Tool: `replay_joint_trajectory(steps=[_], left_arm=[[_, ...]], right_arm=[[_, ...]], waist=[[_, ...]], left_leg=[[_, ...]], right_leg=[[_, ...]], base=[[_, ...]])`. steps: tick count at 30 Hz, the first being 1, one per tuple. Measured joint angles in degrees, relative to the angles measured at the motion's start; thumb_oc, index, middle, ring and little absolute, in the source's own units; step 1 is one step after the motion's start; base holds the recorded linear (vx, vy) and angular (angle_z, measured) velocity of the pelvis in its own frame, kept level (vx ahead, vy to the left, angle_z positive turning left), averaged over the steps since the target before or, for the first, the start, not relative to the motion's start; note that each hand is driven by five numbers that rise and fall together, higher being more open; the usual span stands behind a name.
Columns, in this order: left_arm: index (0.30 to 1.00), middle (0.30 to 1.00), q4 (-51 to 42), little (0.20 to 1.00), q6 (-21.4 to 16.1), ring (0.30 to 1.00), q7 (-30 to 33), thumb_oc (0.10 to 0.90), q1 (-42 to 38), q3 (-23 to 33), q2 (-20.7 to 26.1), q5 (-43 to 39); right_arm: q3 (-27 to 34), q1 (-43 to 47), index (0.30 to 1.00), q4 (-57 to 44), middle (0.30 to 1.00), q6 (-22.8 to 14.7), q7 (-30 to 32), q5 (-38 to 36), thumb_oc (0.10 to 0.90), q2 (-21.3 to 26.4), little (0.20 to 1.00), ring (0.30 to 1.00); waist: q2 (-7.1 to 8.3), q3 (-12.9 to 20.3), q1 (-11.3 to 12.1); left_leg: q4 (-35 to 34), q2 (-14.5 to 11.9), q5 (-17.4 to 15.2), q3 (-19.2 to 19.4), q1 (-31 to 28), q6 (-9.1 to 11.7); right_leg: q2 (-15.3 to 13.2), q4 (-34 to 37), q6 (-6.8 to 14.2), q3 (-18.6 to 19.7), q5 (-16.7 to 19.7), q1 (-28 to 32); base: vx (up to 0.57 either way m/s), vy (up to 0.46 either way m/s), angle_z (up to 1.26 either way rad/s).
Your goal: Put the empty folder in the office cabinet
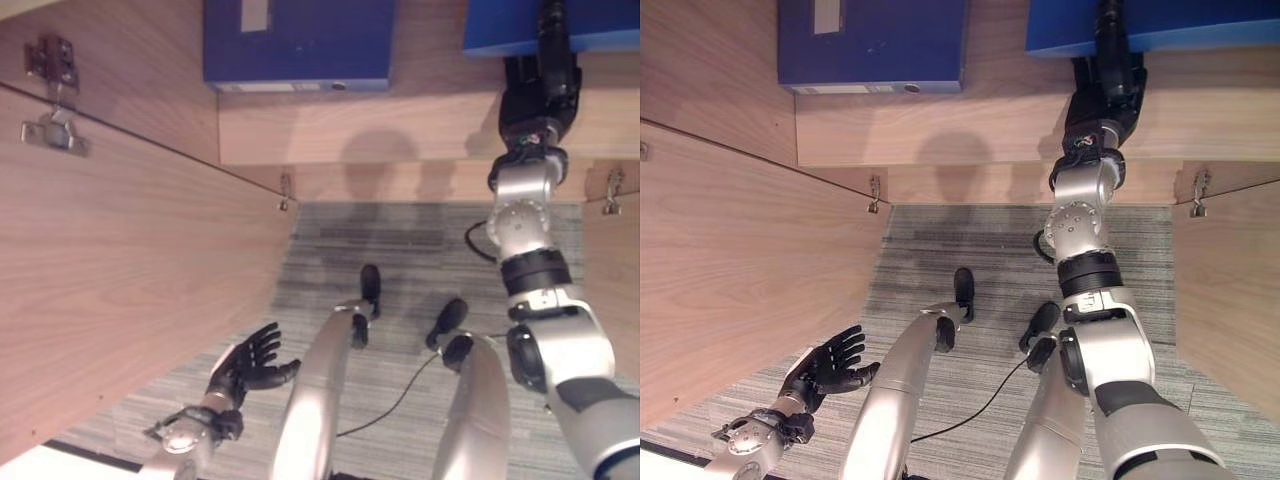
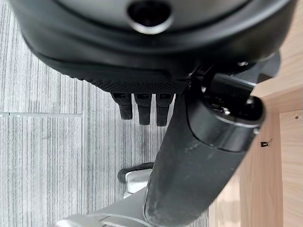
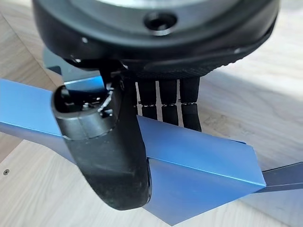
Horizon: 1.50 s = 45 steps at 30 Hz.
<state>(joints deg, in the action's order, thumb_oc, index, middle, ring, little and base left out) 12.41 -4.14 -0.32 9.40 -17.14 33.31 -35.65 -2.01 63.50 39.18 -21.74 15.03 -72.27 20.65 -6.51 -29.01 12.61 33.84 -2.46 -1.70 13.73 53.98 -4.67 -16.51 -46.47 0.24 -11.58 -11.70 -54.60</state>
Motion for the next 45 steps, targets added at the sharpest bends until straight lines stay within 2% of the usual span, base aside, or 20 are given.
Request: replay_joint_trajectory(steps=[2, 3, 6, 10, 14, 17, 26, 31, 36, 40, 42, 44, 45], left_arm=[[0.900, 0.900, 0.0, 0.900, 0.1, 0.900, 0.0, 0.800, 0.0, -0.1, 0.0, 0.0], [0.900, 0.900, -0.1, 0.900, 0.1, 0.900, 0.0, 0.800, 0.0, -0.1, 0.0, 0.0], [0.900, 0.900, 0.0, 0.900, 0.1, 0.900, -0.1, 0.800, -0.1, 0.0, 0.2, 0.0], [0.900, 0.900, -0.1, 0.900, 0.2, 0.900, -0.1, 0.800, -0.3, 0.0, 0.3, 0.0], [0.900, 0.900, 0.1, 0.900, 0.3, 0.900, -0.1, 0.800, -1.3, 0.0, 0.3, 0.0], [0.900, 0.900, -0.1, 0.900, 0.3, 0.900, -0.1, 0.800, -1.7, 0.2, 0.3, 0.0], [0.900, 0.900, 0.0, 0.900, 0.4, 0.900, 0.0, 0.800, -1.7, 0.2, 0.3, 0.0], [0.900, 0.900, -0.2, 0.900, 0.3, 0.900, -0.1, 0.800, -1.7, 0.2, 0.3, 0.0], [0.900, 0.900, -0.1, 0.900, 0.3, 0.900, -0.1, 0.800, -1.7, 0.1, 0.3, 0.0], [0.900, 0.900, 0.0, 0.900, 0.4, 0.900, -0.2, 0.800, -1.7, 0.1, 0.3, 0.0], [0.900, 0.900, -0.1, 0.900, 0.4, 0.900, -0.4, 0.800, -1.7, 0.1, 0.3, 0.0], [0.900, 0.900, -0.4, 0.900, 0.4, 0.900, -1.3, 0.800, -1.7, 0.1, 1.4, 0.0], [0.900, 0.900, -0.6, 0.900, 0.4, 0.900, -1.6, 0.800, -1.6, 0.0, 2.1, 0.0]], right_arm=[[-0.1, 0.6, 0.300, 0.2, 0.300, -0.2, 0.0, -0.1, 0.400, 0.1, 0.300, 0.300], [-0.1, 1.8, 0.900, 1.4, 0.900, -0.3, 0.0, -0.2, 0.800, 0.1, 0.900, 0.900], [-1.8, 5.6, 0.900, 4.8, 0.900, 0.2, 0.0, -2.4, 0.800, 1.1, 0.900, 0.900], [-4.6, 5.2, 0.900, 4.8, 0.900, 1.8, -0.5, -3.5, 0.800, 0.9, 0.900, 0.900], [-5.5, 3.8, 0.900, 3.7, 0.900, 2.2, -0.7, -3.5, 0.800, 0.0, 0.900, 0.900], [-5.8, 1.4, 0.900, -1.5, 0.900, 2.1, -0.9, -3.5, 0.800, -0.6, 0.900, 0.900], [-5.8, -8.4, 0.900, -12.6, 0.900, 0.1, -2.6, -4.5, 0.800, -4.5, 0.900, 0.900], [-5.4, -11.6, 0.900, -13.5, 0.900, -0.7, -3.3, -5.5, 0.800, -6.9, 0.900, 0.900], [-5.4, -12.4, 0.900, -14.7, 0.900, -2.0, -4.6, -6.7, 0.800, -6.7, 0.900, 0.900], [-7.8, -12.4, 0.900, -14.1, 0.900, -1.3, -4.6, -6.7, 0.800, -3.7, 0.900, 0.900], [-12.0, -11.7, 0.900, -12.4, 0.900, 1.4, -5.2, -4.3, 0.800, 1.5, 0.900, 0.900], [-13.6, -10.4, 0.900, -11.0, 0.900, 5.7, -6.8, -1.9, 0.800, 4.6, 0.900, 0.900], [-13.6, -9.9, 0.900, -10.5, 0.900, 6.6, -7.0, -1.5, 0.800, 5.6, 0.900, 0.900]], waist=[[0.00, 0.0, 0.0], [0.00, 0.0, -0.2], [-0.01, 0.0, 0.1], [0.00, 0.0, -0.1], [0.06, 0.0, -0.3], [0.06, 0.0, -0.5], [0.21, 0.1, -2.0], [0.21, 0.1, -3.1], [0.21, 0.1, -3.1], [0.21, 0.1, -3.1], [0.24, 0.1, -3.1], [0.32, 0.1, -3.1], [0.45, 0.1, -3.1]], left_leg=[[-0.6, 0.2, 0.3, 0.0, -0.1, 0.0], [-1.3, 0.6, 0.6, -0.1, -0.2, 0.0], [-1.3, 0.6, 0.7, -0.1, -0.3, -0.2], [-2.1, 0.6, 1.1, 0.0, -1.2, -0.7], [-3.0, 0.7, 1.2, 0.1, -2.1, -0.7], [-3.2, 0.7, 1.2, 0.0, -2.1, -0.7], [-4.9, 0.7, 1.6, 0.2, -3.0, -0.8], [-5.3, 0.7, 1.6, 0.3, -3.3, -0.7], [-5.4, 0.6, 1.6, 0.3, -3.3, -0.6], [-5.4, 0.6, 1.6, 0.3, -3.3, -0.7], [-5.4, 0.6, 1.6, 0.3, -3.3, -0.7], [-5.3, 0.6, 1.7, 0.3, -3.3, -0.7], [-5.4, 0.6, 1.7, 0.3, -3.3, -0.7]], right_leg=[[-0.1, 0.2, -0.3, 0.0, 0.2, 0.0], [-0.1, 0.5, -0.3, 0.0, 0.3, 0.0], [-0.2, 0.7, -0.1, -0.1, 0.3, 0.1], [0.0, 1.7, 0.0, -0.2, 0.4, 1.0], [0.3, 2.6, 0.1, -0.2, 0.7, 1.8], [0.3, 2.9, 0.1, -0.3, 0.8, 1.9], [0.8, 4.8, 0.5, -0.3, 1.6, 2.7], [0.9, 5.3, 0.6, -0.3, 1.7, 3.0], [0.9, 5.4, 0.5, -0.3, 1.7, 3.0], [0.9, 5.5, 0.6, -0.3, 1.8, 3.0], [0.9, 5.5, 0.7, -0.3, 1.9, 3.1], [0.9, 5.5, 0.6, -0.4, 2.0, 3.1], [0.9, 5.5, 0.6, -0.4, 2.0, 3.1]], base=[[0.01, 0.003, 0.04], [0.01, -0.001, 0.05], [0.02, 0.005, 0.02], [0.01, 0.002, -0.02], [0.00, 0.000, 0.00], [0.00, 0.000, 0.00], [0.00, -0.003, -0.01], [0.00, 0.000, 0.00], [0.00, 0.000, 0.00], [0.00, -0.008, 0.00], [-0.01, -0.019, 0.00], [0.00, 0.000, 0.00], [-0.01, -0.030, -0.01]])
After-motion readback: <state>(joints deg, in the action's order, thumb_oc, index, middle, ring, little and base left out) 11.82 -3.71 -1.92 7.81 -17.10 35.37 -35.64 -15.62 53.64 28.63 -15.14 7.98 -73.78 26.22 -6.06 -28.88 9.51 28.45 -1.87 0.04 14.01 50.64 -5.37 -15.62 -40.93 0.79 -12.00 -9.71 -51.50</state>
